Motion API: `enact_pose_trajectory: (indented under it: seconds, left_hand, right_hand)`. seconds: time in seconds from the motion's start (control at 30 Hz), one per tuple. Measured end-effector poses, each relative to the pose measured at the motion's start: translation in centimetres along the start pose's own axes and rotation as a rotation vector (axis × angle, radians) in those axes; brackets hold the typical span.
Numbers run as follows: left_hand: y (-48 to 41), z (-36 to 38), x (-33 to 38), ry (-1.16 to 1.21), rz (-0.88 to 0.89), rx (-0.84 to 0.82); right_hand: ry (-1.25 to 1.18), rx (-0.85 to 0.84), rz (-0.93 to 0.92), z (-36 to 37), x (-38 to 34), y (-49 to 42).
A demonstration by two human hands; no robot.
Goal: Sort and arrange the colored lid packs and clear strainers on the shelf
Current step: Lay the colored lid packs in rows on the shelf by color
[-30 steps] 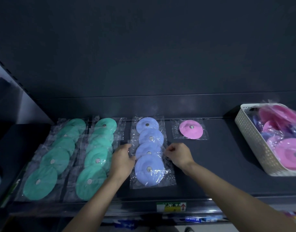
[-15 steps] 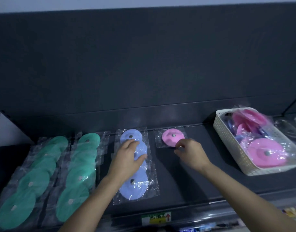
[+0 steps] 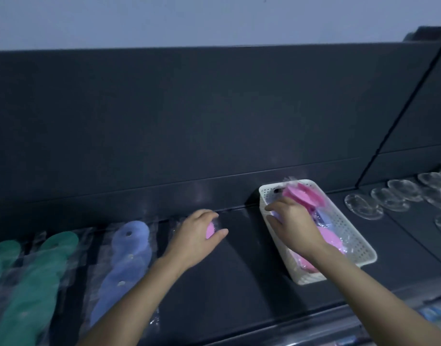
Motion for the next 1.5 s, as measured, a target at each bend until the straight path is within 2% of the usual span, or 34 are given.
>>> enact_pose_trajectory:
  seconds: [0.2, 0.37, 0.5, 0.67, 0.8, 0.9, 1.0, 1.07, 1.17, 1.23, 1.3, 1.4, 1.5]
  left_hand:
    - [-2.9, 4.1, 5.8, -0.04, 0.04, -0.051]
    - [-5.0, 7.3, 8.2, 0.017, 0.008, -0.072]
    - [-5.9, 9.9, 9.1, -0.039, -0.046, -0.11]
    - [-5.9, 13.3, 9.0, -0.073, -0.106, -0.181]
    - [-5.8, 14.0, 8.4, -0.012, -0.139, -0.15]
    - [-5.8, 14.6, 7.9, 0.043, -0.167, -0.178]
    - [-5.9, 14.0, 9.2, 0.148, -0.176, -0.155]
    - [-6.0, 12.5, 10.2, 0.279, -0.203, -0.059]
    - [-6.2, 10.7, 10.8, 0.743, -0.372, 0.051]
    - [-6.3, 10.6, 10.8, 1.07, -0.505, 0.023]
    - [-6.3, 10.3, 10.7, 1.285, -0.586, -0.03]
    - [-5.5, 9.8, 9.1, 1.425, -0.655, -0.03]
    - [-4.1, 8.9, 6.1, 1.397, -0.694, 0.042]
  right_hand:
    - [0.025, 0.067, 0.039, -2.6, 7.7, -2.2]
    - [0.109, -0.106, 0.18, -1.4, 13.7, -3.8]
    - [-0.05, -0.163, 0.293, -0.2, 16.7, -4.6]
    - [-0.025, -0.21, 0.262, 0.7, 17.7, -5.3]
    - [-0.015, -0.133, 0.269, 0.0, 19.0, -5.9]
    - [-0.111, -0.03, 0.292, -1.7, 19.5, -6.2]
    - [-0.252, 0.051, 0.126, -4.1, 16.2, -5.8]
    - [-0.319, 0.072, -0.011, -5.6, 12.8, -5.0]
    - [-0.36, 0.051, -0.156, -5.8, 9.4, -3.9]
    - [-0.317, 0.008, -0.201, -4.5, 8.1, -3.3]
    - [-0.238, -0.027, -0.232, -3.1, 7.3, -2.9]
    - [-0.03, 0.072, -0.49, -1.5, 4.1, -1.4]
    - [0.043, 0.067, -0.674, 0.0, 1.2, 0.3]
Point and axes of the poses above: each hand's wrist, its own y-axis away from the middle knuckle, its own z-axis out of the palm, x = y × z, the point moved 10 cm from there along -y, towards the middle knuckle, and after that the axes turned 5 degrees about x, right-handed, at the moved point
